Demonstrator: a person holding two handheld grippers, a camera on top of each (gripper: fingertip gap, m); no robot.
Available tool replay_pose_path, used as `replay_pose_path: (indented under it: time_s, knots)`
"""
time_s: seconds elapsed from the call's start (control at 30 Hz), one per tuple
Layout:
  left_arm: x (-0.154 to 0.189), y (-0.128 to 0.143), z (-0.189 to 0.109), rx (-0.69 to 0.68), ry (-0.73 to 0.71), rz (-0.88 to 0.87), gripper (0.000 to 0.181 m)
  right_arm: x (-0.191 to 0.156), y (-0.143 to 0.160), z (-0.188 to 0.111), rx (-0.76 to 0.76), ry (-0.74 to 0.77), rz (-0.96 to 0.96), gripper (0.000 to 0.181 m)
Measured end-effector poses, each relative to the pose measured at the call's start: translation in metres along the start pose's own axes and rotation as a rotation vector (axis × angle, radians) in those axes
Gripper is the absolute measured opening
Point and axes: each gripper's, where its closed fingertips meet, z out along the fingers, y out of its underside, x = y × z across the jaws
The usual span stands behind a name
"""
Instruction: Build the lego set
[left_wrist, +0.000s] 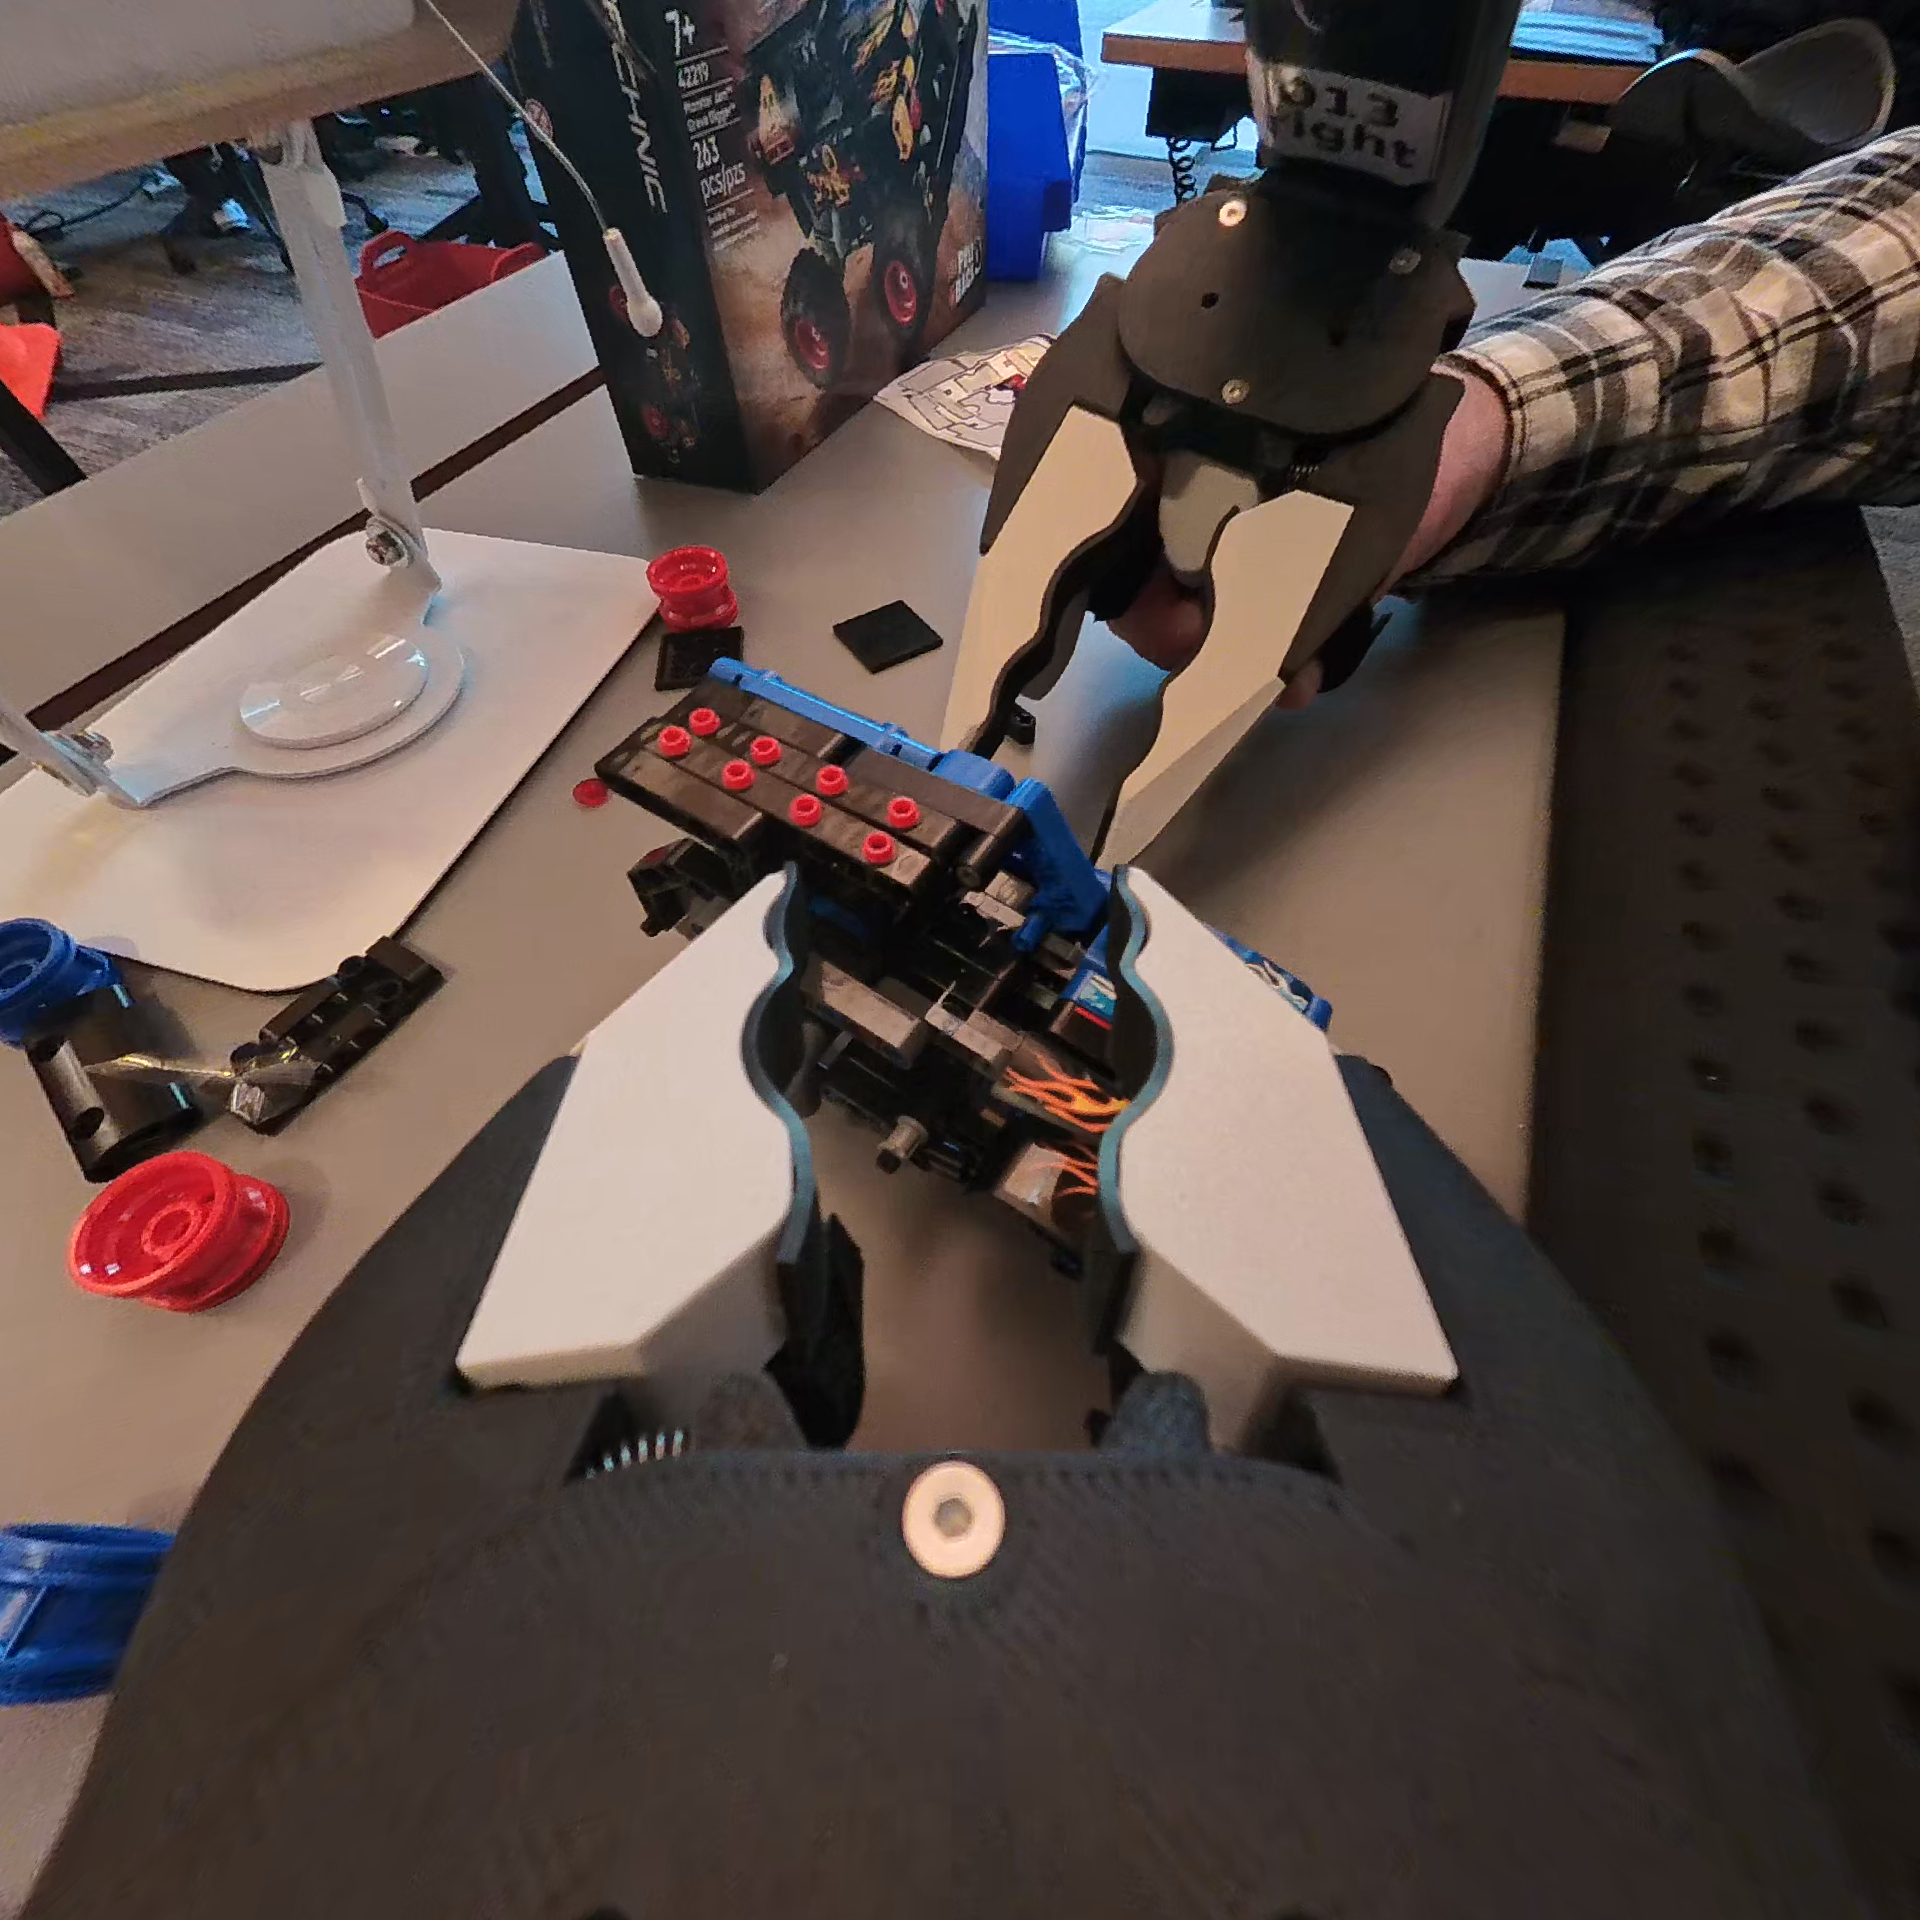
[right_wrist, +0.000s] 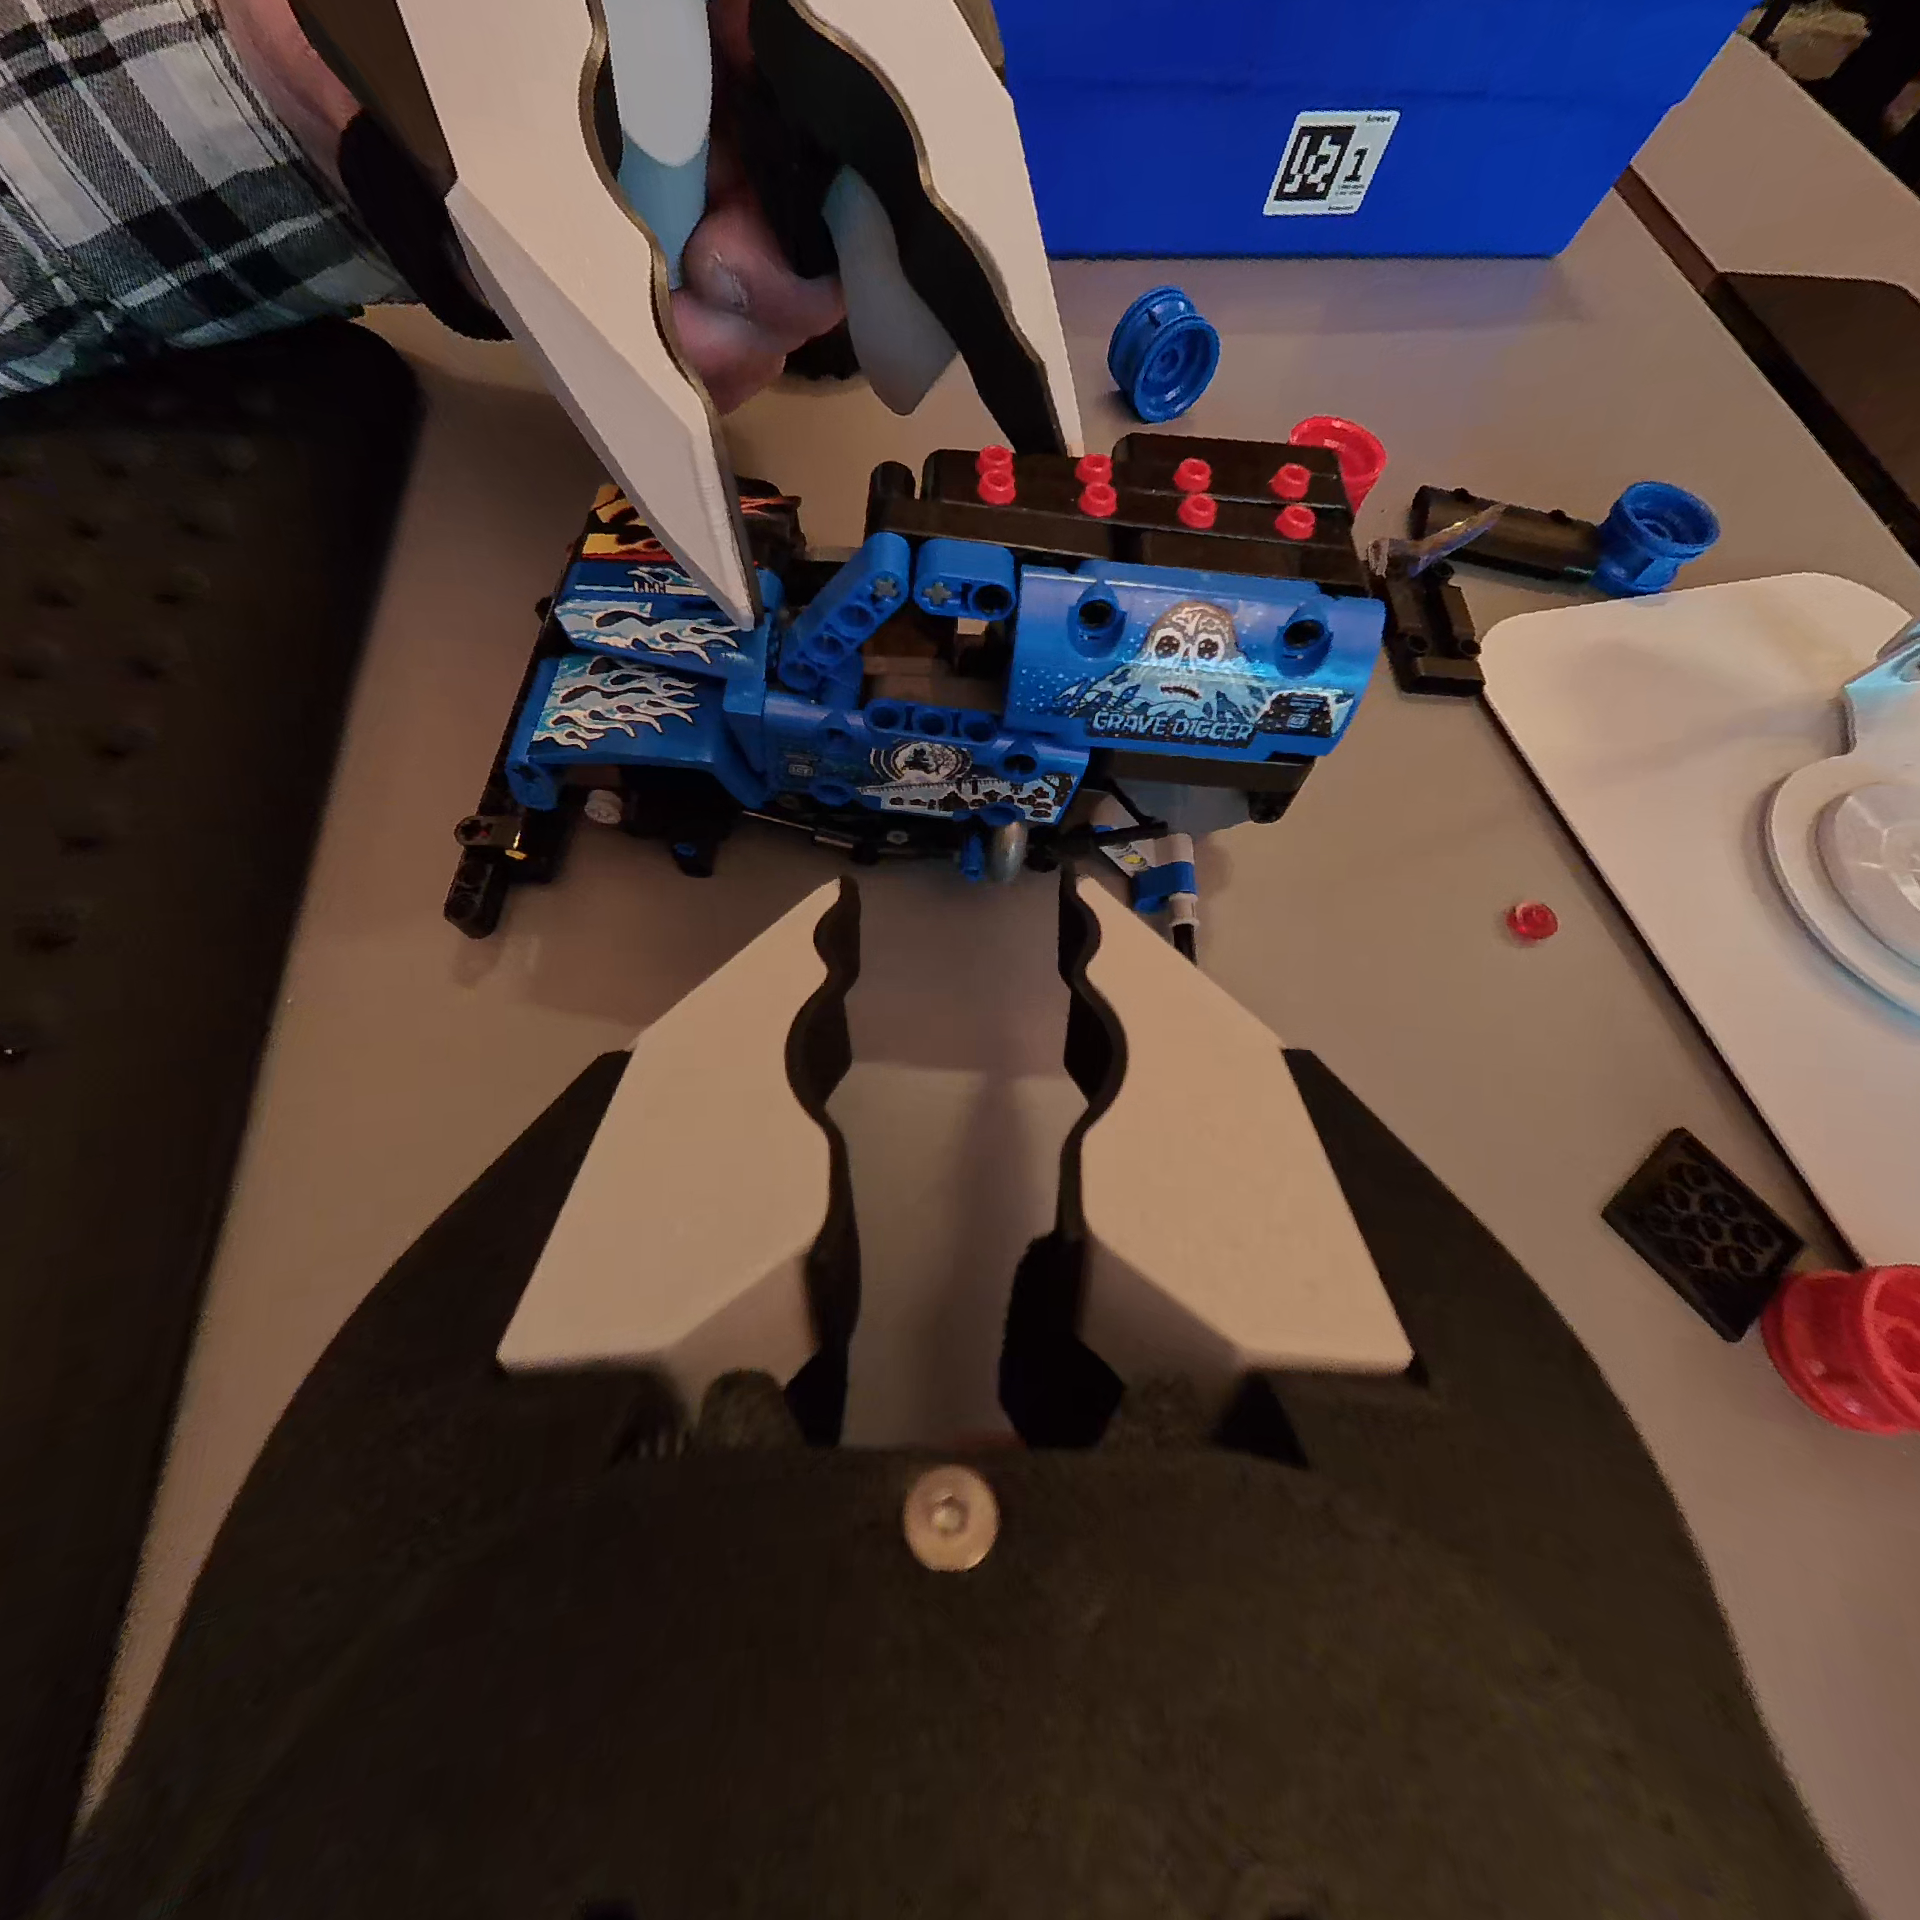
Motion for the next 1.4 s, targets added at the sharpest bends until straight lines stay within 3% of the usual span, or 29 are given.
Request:
replay_pose_path:
  time_s: [0.9,1.4]
  knots:
    - [-0.032,0.002,-0.009,0.004,-0.175,0.000,0.052,0.005,0.004,-0.001,-0.004,0.011,0.016,0.039]
    - [0.006,0.007,-0.007,-0.037,0.015,0.084,0.028,0.005,0.003,-0.001,0.004,0.006,0.023,0.039]
